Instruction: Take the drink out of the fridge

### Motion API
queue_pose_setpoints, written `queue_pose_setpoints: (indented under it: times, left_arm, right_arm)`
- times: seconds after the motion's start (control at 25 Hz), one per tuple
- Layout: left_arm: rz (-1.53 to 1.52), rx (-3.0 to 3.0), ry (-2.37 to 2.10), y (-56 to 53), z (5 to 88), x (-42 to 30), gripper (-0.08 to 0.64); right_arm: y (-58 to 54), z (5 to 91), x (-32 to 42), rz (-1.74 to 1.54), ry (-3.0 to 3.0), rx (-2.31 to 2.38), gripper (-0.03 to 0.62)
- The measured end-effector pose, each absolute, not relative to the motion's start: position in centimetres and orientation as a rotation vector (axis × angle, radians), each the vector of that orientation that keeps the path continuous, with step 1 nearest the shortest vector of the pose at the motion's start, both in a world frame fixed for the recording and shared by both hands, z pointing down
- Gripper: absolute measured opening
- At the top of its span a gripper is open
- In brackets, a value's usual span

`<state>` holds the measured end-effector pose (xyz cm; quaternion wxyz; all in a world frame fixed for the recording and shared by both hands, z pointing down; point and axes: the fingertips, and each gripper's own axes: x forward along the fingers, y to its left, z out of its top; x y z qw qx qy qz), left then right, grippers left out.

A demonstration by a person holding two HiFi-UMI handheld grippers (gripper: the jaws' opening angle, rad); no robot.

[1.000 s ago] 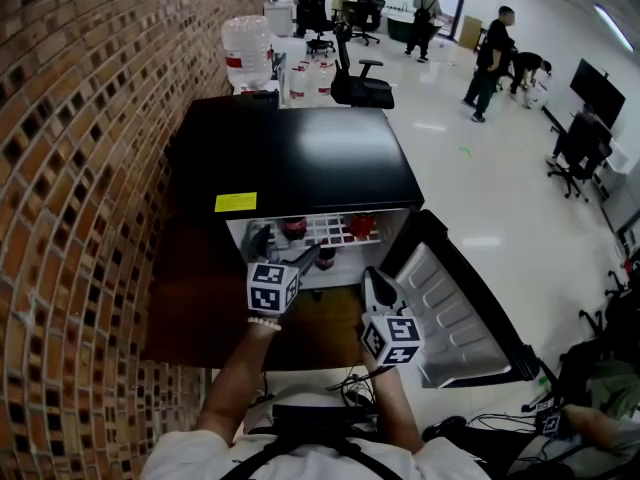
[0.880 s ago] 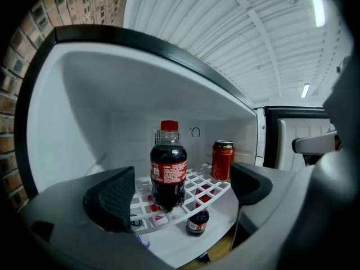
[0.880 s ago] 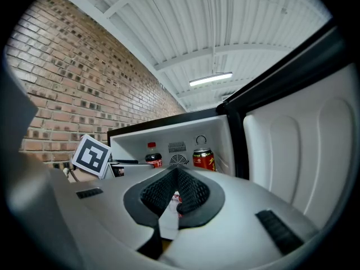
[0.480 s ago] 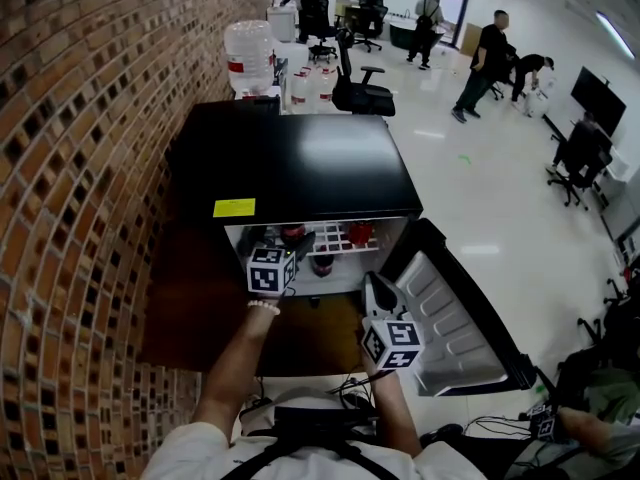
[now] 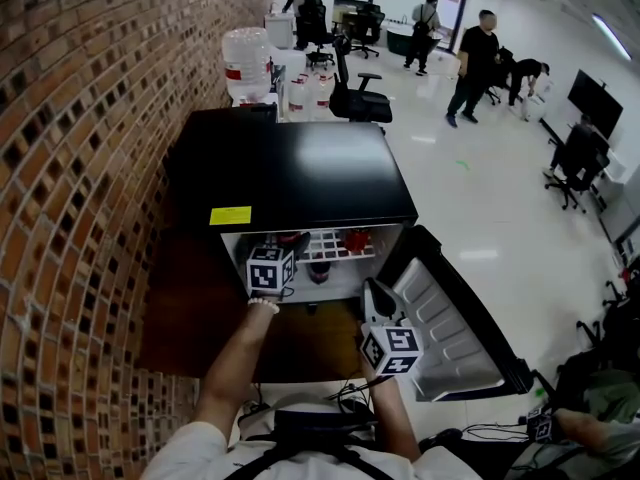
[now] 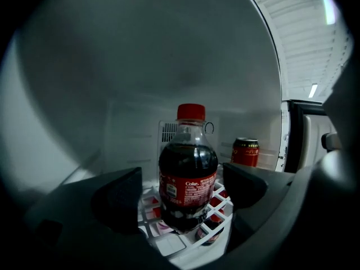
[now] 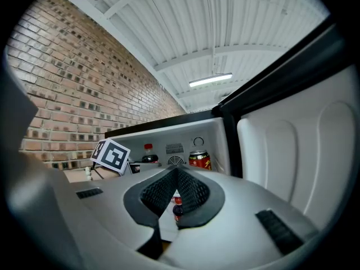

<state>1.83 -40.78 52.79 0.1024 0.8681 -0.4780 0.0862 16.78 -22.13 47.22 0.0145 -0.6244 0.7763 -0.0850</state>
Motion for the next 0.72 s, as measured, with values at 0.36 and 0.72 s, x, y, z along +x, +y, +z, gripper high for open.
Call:
queue_pose_setpoints:
  times: [0.36, 0.72]
  left_arm:
    - [0.257, 2.582, -1.408, -40.79, 52.46, 2.17, 0.296]
    - [0.301, 2.561, -1.414, -40.82, 52.60, 2.04, 0.296]
  right_arm:
    - [-21.79, 47.24, 17.23, -0.269, 2.404, -1.957, 0.014]
    - [-21.50, 47.00, 17.39, -0.270, 2.397, -1.953, 0.014]
